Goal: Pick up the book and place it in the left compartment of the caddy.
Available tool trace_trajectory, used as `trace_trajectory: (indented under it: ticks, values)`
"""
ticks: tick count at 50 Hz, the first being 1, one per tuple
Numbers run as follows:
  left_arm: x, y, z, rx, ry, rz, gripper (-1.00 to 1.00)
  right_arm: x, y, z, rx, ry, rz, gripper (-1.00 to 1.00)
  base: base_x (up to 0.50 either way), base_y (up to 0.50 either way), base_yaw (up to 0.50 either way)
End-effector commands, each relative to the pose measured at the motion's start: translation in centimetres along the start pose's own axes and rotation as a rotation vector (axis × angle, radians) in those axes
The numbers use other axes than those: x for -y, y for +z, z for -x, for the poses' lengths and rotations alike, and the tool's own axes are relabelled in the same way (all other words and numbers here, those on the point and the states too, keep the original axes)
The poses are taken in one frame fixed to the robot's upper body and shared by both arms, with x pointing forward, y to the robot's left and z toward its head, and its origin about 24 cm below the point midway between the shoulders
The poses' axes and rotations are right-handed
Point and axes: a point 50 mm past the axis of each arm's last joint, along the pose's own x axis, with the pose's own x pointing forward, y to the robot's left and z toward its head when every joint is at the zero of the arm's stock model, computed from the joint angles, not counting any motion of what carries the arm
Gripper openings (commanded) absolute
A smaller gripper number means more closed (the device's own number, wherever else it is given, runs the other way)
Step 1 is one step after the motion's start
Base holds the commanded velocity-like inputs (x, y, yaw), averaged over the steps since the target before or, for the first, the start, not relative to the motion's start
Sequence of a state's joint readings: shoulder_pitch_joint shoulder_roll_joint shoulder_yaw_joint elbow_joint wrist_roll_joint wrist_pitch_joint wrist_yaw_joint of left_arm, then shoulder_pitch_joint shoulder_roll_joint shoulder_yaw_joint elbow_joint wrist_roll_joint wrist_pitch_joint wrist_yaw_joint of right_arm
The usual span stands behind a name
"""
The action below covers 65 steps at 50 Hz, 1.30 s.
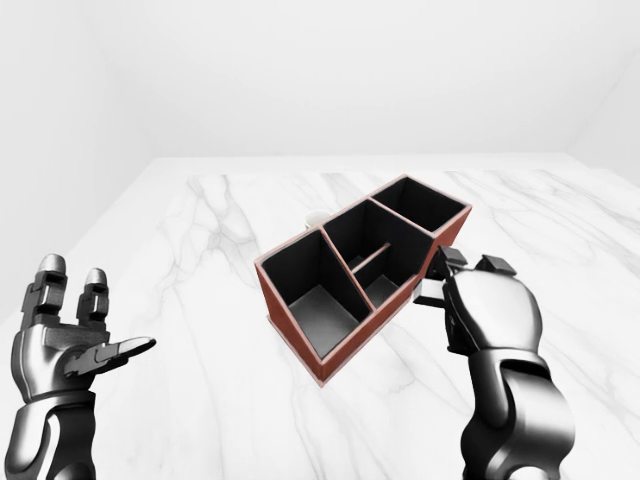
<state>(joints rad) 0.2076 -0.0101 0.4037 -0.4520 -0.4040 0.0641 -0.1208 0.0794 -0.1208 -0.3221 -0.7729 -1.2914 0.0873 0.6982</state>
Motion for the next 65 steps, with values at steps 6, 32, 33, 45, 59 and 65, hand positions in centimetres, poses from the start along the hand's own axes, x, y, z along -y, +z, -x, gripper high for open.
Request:
trace_trajectory:
  ticks: [6,32,33,45,59,65]
  values:
    - [0.1,0.2,-0.1,0.003,-0.002,0.0,1.0,3.7,2.1,1.2,0.061,-0.208,0.038,-1.0,0.0,0.0,0.0]
    - [0.1,-0.2,0.0,-0.003,-0.005,0.005,1.0,5.3,7.2,1.4,0.266,-0.322,0.122,-1.0,0.0,0.0,0.0]
    - [0.2,-0.2,0.0,-0.003,-0.007,0.005,1.0,5.3,7.5,1.5,0.284,-0.327,0.13,-1.0,0.0,0.0,0.0]
    - [0.2,-0.1,0.0,-0.002,-0.006,0.003,1.0,5.0,8.4,2.0,0.331,-0.319,0.116,-1.0,0.0,0.0,0.0]
    - [0.2,-0.3,0.2,-0.007,-0.008,0.004,1.0,4.5,9.8,3.0,0.482,-0.293,0.177,-1.0,0.0,0.0,0.0]
    - [0.2,-0.3,0.3,-0.008,-0.009,0.005,1.0,4.6,10.8,3.4,0.624,-0.293,0.268,-1.0,0.0,0.0,0.0]
